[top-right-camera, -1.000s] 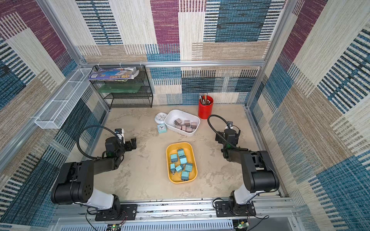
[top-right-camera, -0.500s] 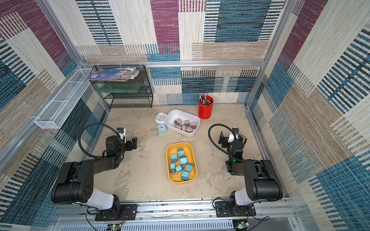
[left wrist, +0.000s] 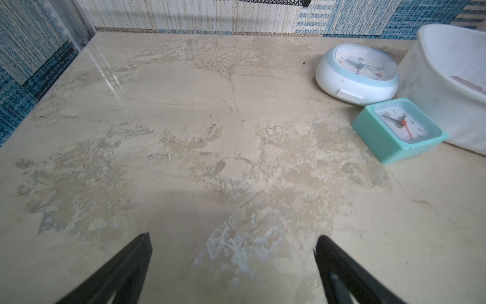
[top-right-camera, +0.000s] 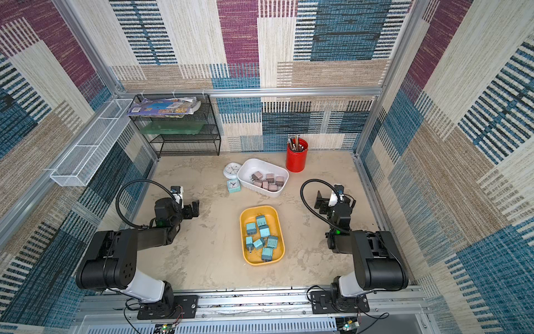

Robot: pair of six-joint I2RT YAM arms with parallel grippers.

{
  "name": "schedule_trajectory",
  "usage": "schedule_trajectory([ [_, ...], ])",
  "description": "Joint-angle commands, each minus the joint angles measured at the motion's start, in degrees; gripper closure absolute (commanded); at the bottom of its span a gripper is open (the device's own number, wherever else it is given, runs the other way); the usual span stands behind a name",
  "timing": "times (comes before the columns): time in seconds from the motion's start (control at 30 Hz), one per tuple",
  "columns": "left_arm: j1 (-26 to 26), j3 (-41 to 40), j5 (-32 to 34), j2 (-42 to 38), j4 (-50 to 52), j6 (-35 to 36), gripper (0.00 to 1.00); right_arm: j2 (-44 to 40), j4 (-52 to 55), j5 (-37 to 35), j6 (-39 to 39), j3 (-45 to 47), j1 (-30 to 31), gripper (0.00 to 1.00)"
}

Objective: Place the plugs by color into the storage box
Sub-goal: Reset both arms

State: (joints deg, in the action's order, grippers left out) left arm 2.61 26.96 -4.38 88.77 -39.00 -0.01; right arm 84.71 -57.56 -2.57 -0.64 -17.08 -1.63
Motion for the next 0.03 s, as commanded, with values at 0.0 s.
schedule_trajectory([
  [0.0, 0.0, 0.2, 0.7, -1.5, -0.2, 0.5, 0.00, -0.2, -1.0, 0.5, -0.3, -0.4, 0.0, 0.05],
])
